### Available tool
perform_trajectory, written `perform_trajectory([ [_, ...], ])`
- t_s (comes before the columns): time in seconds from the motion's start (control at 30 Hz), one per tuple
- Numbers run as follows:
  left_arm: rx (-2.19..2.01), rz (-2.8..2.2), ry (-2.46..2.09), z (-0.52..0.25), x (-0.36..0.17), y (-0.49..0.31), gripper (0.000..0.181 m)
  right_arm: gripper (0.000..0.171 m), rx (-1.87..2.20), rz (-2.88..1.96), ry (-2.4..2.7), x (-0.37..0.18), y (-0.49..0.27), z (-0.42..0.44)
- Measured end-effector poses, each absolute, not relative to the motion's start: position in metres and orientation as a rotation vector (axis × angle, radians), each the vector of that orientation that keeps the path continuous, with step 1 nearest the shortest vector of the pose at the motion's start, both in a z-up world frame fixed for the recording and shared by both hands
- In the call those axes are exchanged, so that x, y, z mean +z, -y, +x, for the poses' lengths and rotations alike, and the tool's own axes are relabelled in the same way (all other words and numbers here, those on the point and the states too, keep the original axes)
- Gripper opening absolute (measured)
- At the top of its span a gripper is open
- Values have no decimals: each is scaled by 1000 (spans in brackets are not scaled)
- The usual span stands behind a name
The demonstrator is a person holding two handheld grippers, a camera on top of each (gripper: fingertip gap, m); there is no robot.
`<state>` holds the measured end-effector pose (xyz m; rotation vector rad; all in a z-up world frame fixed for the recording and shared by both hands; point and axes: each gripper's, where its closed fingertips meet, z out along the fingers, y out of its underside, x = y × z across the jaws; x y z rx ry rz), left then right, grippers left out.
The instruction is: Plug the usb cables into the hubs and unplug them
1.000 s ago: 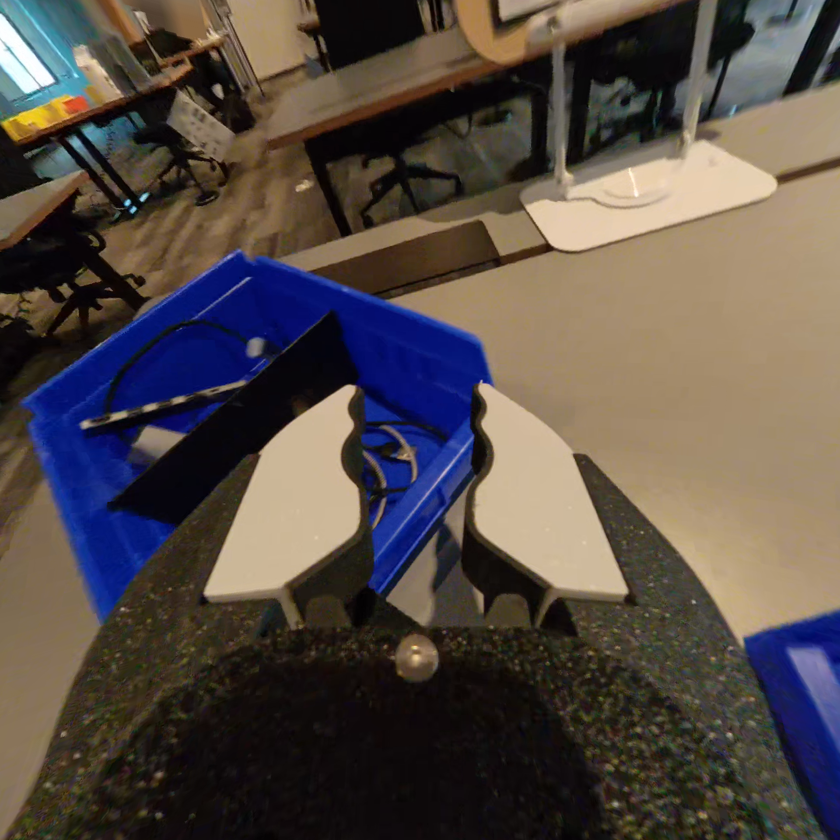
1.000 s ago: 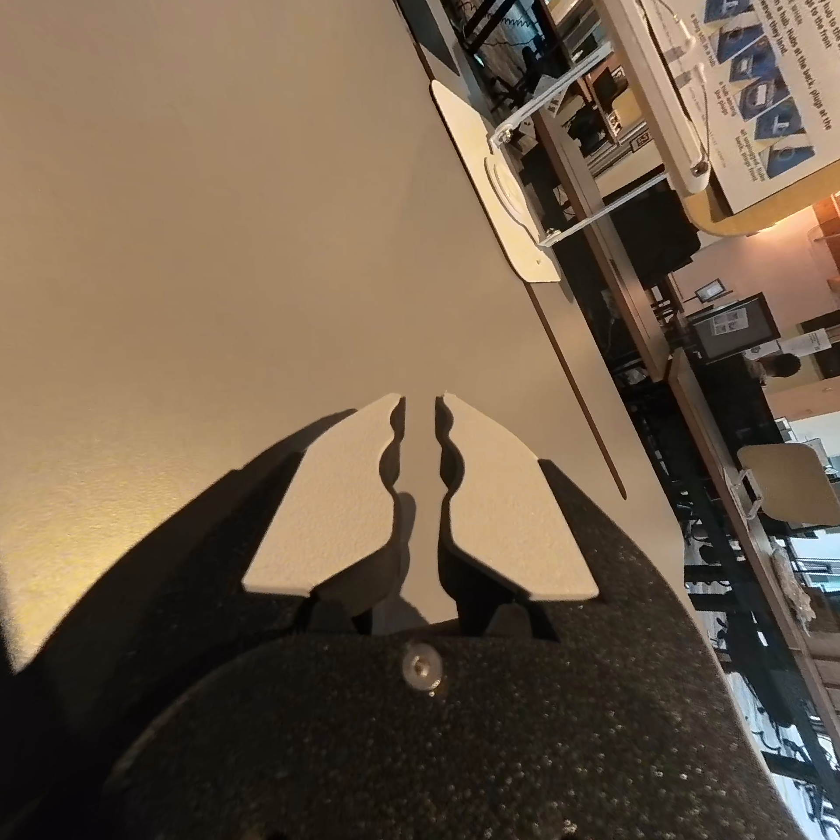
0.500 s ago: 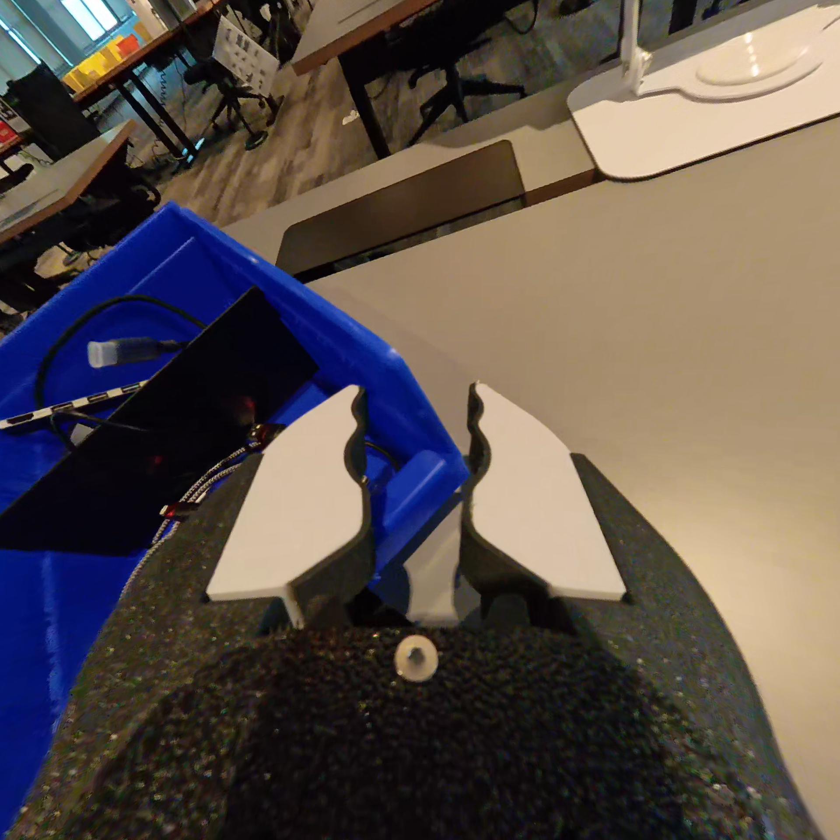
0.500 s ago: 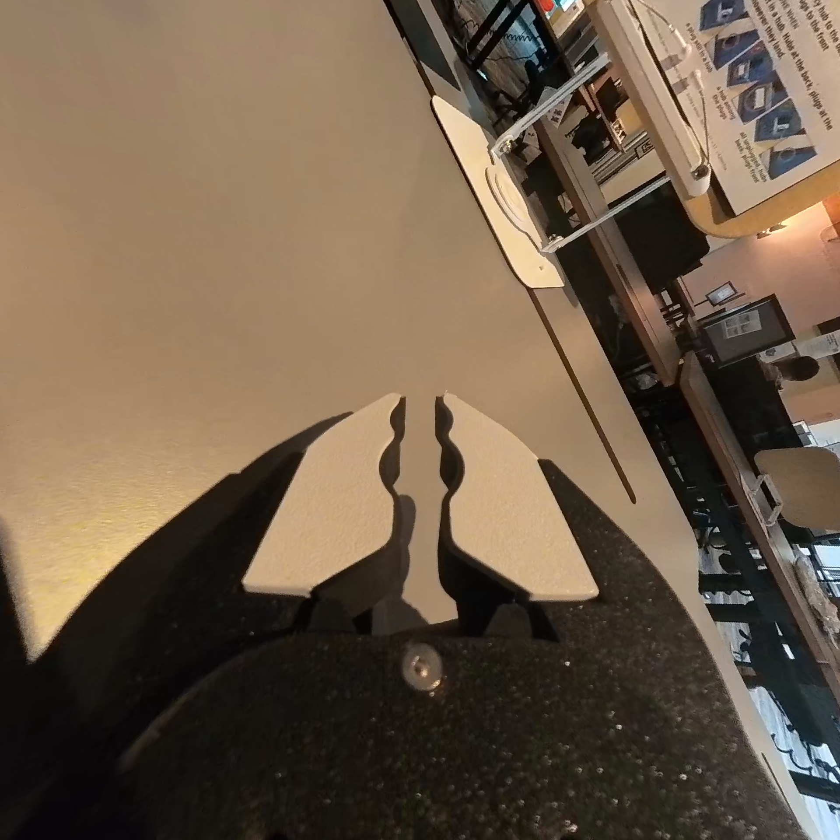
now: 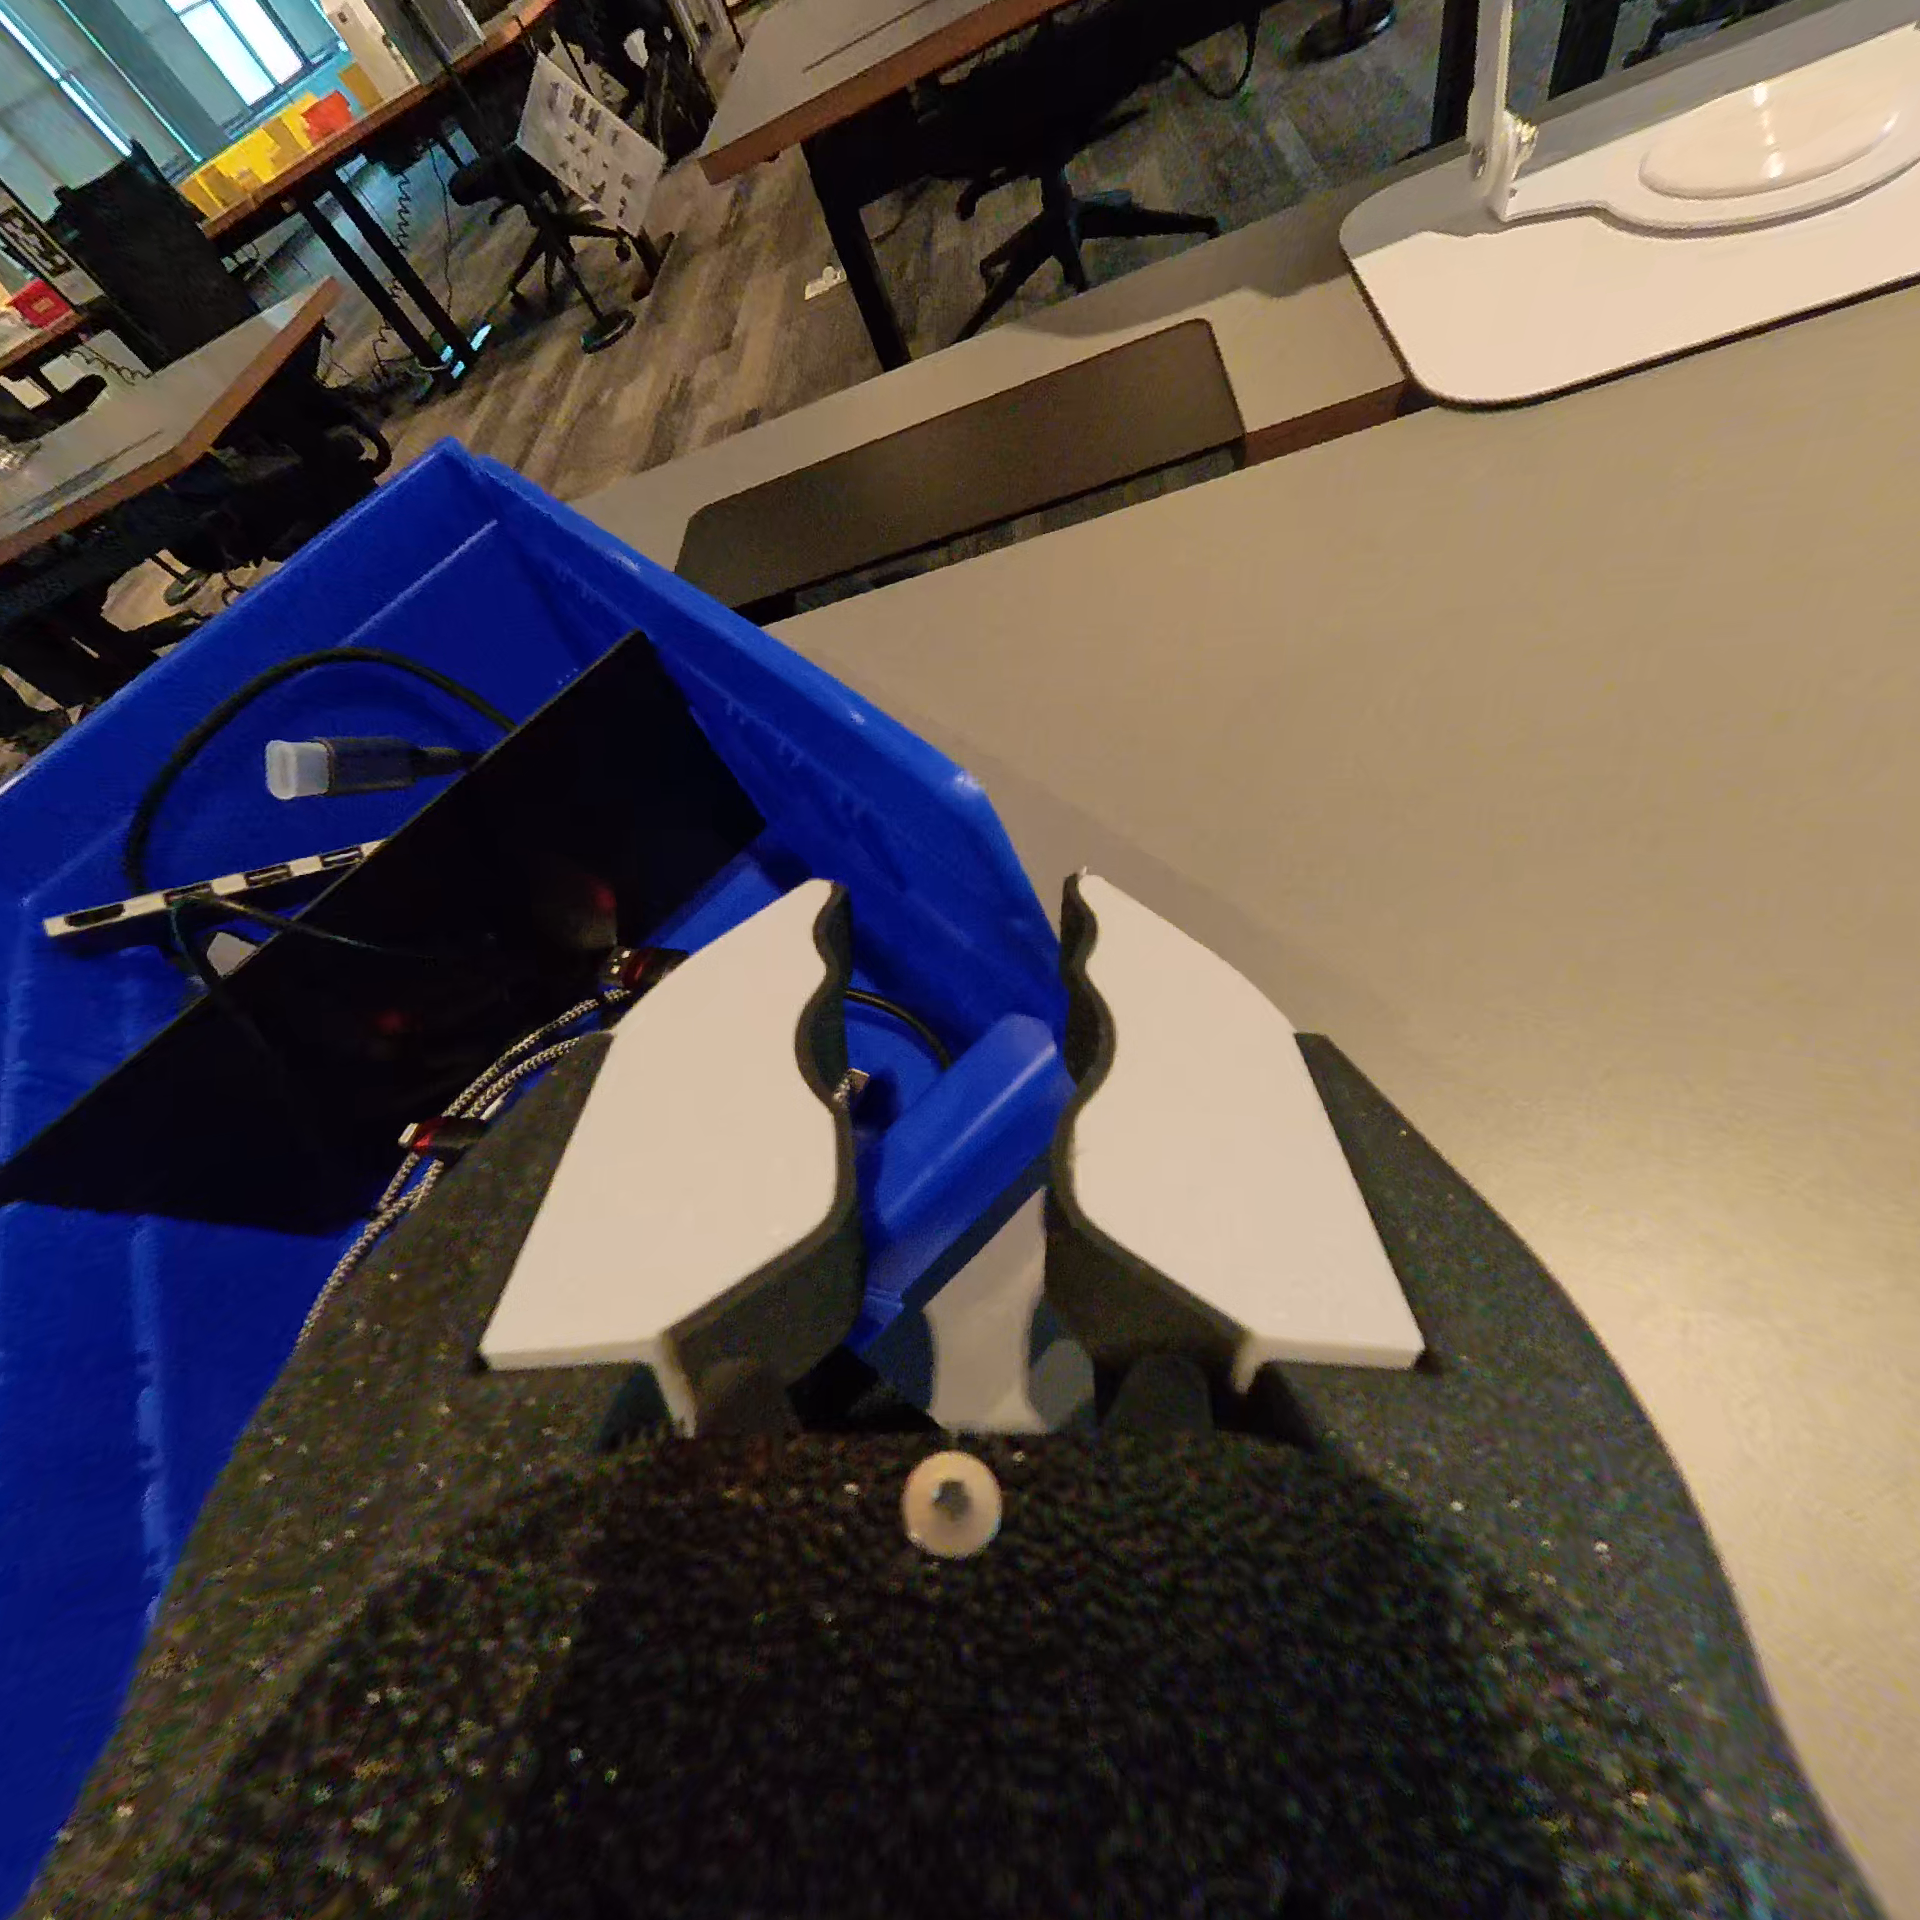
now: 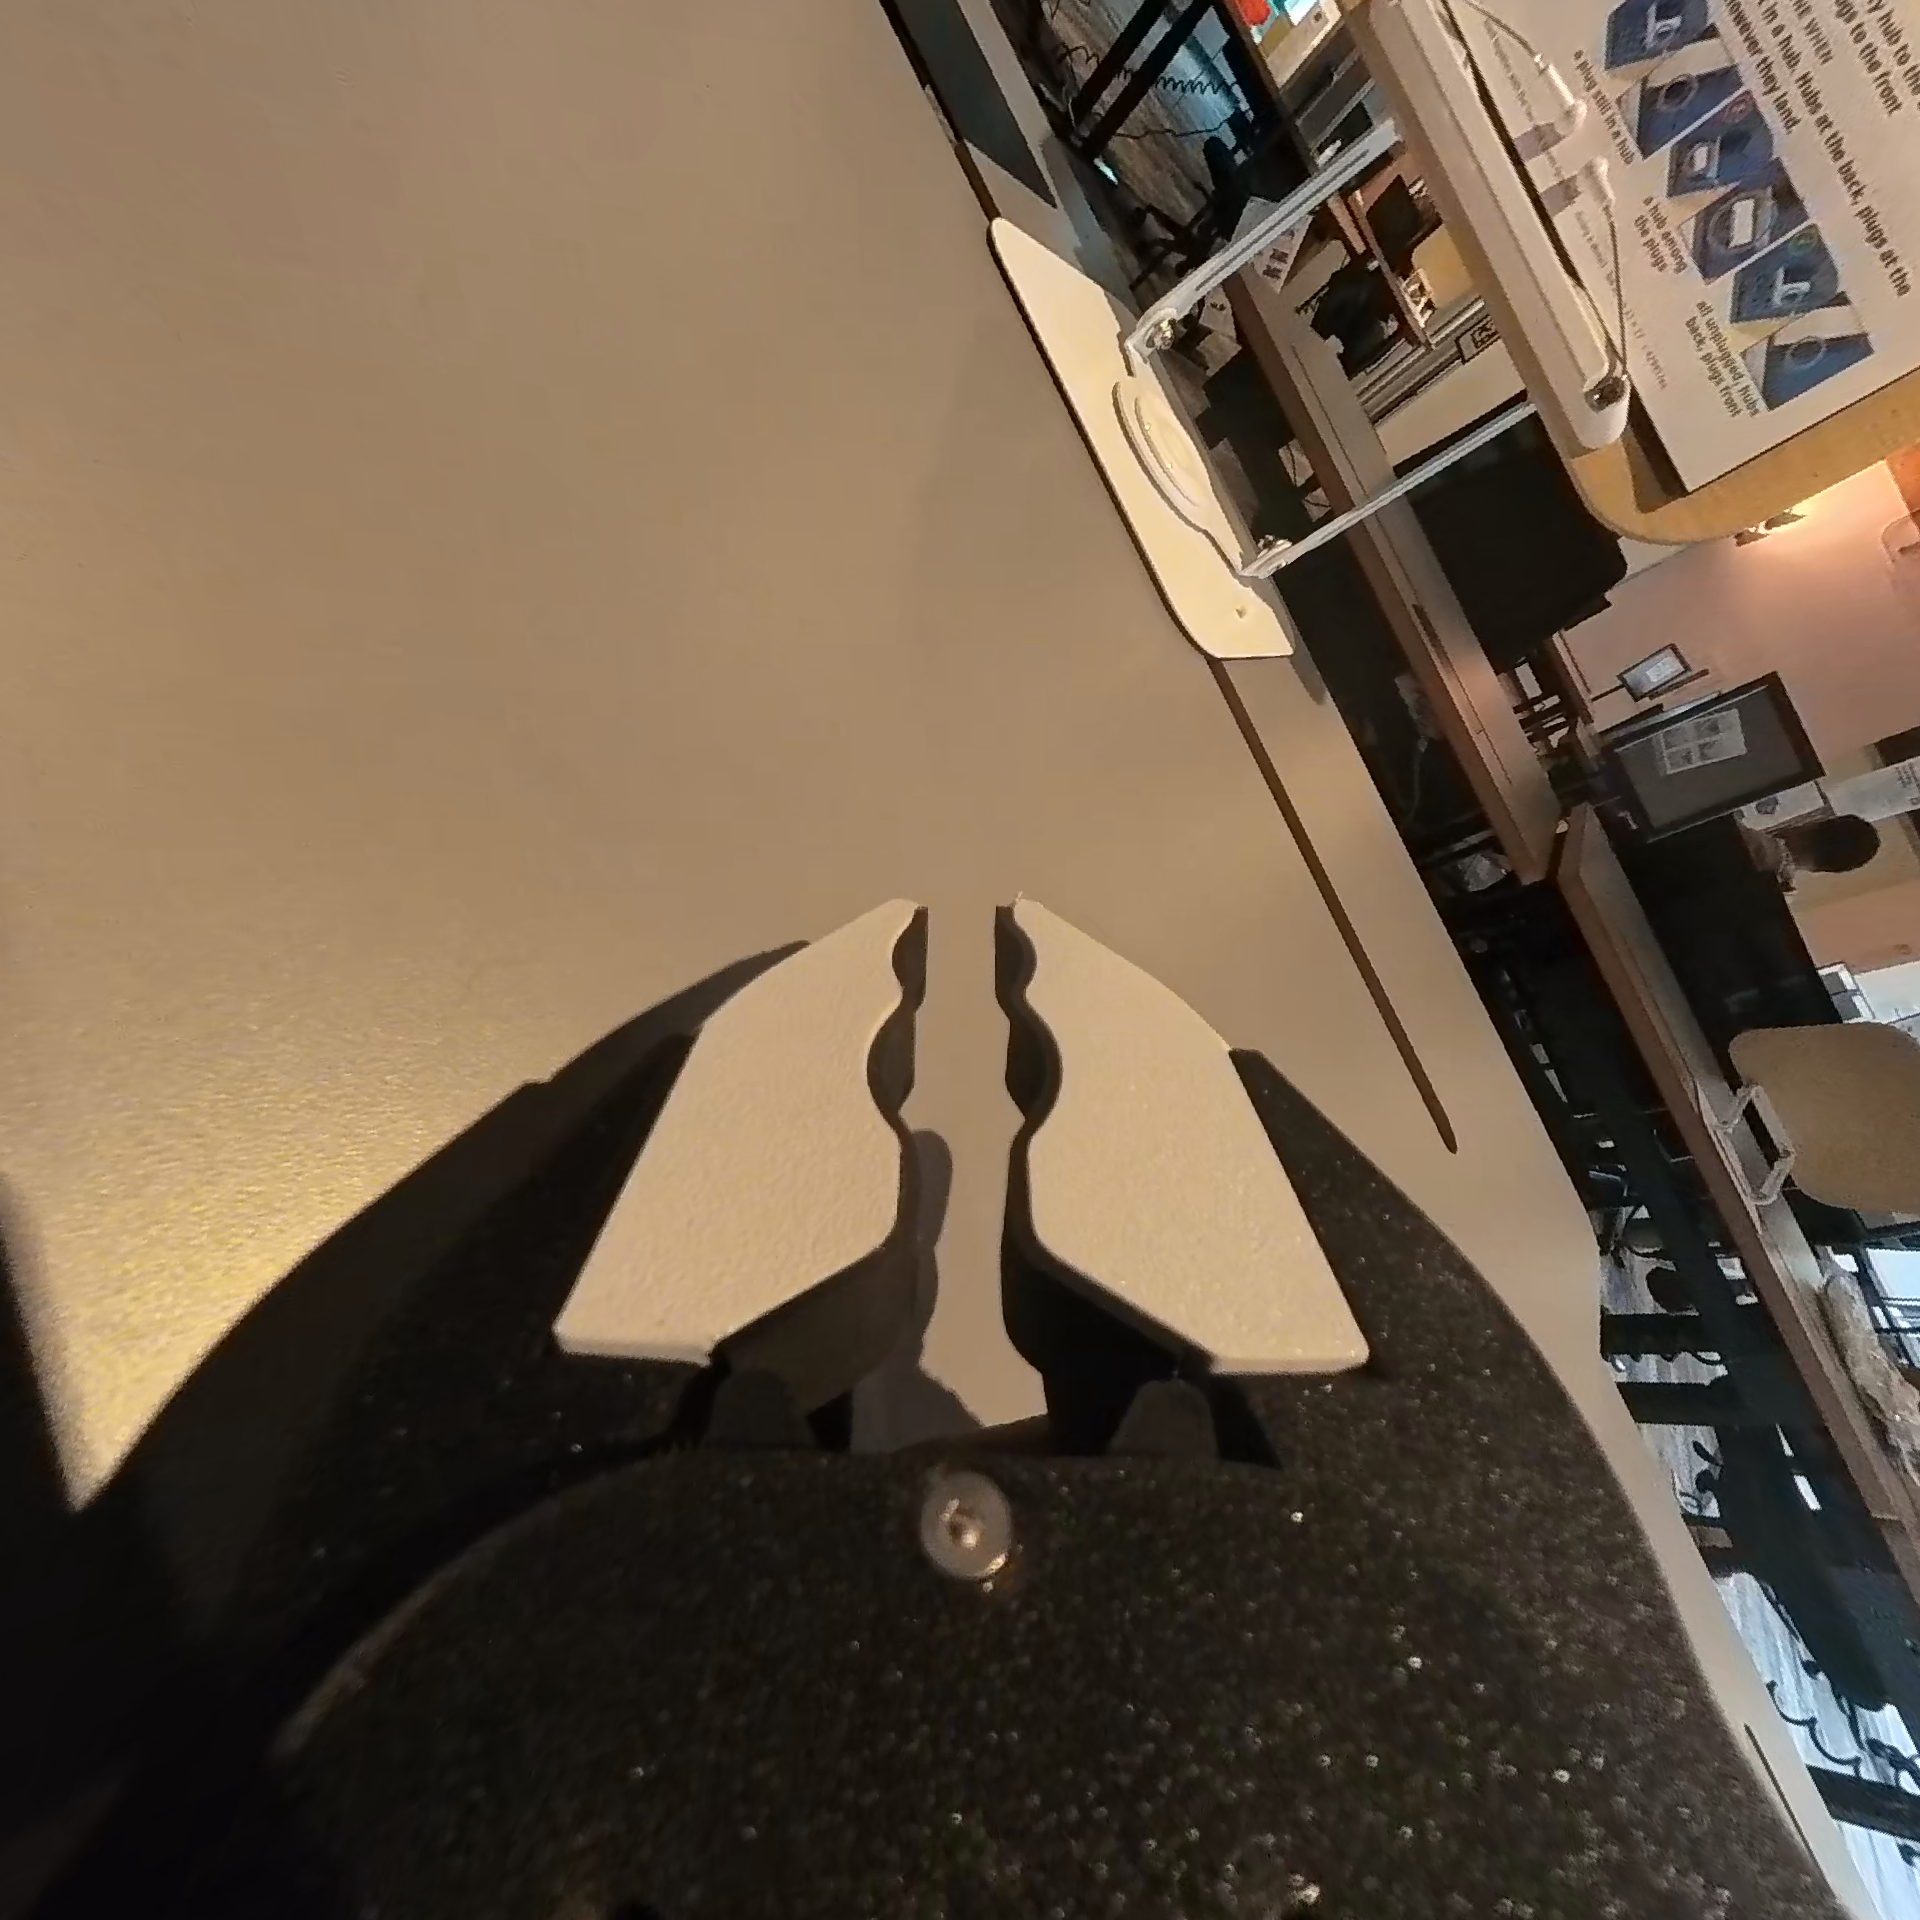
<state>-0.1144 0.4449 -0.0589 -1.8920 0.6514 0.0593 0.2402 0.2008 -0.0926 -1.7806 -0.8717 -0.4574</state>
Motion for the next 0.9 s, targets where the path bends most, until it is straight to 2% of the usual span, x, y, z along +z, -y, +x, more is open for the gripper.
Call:
perform_trajectory([
  [0.2, 83, -1911, -642, -133, -59, -438, 38, 12, -458, -1780, 871, -92, -201, 240],
  [0.4, 86, -1978, -526, -191, -60, -427, 37, 12, -463, -1782, 872, -93, -201, 240],
  [0.53, 113, -1988, -394, -250, -61, -420, 5, 12, -473, -1783, 877, -94, -201, 240],
  [0.67, 2, -1868, -387, -275, -48, -419, 5, 12, -486, -1786, 883, -95, -202, 240],
  [0.77, -31, -1840, -437, -279, -47, -422, 17, 12, -501, -1790, 889, -96, -202, 240],
  [0.9, -35, -1896, -548, -275, -64, -428, 15, 12, -515, -1793, 899, -98, -203, 240],
])
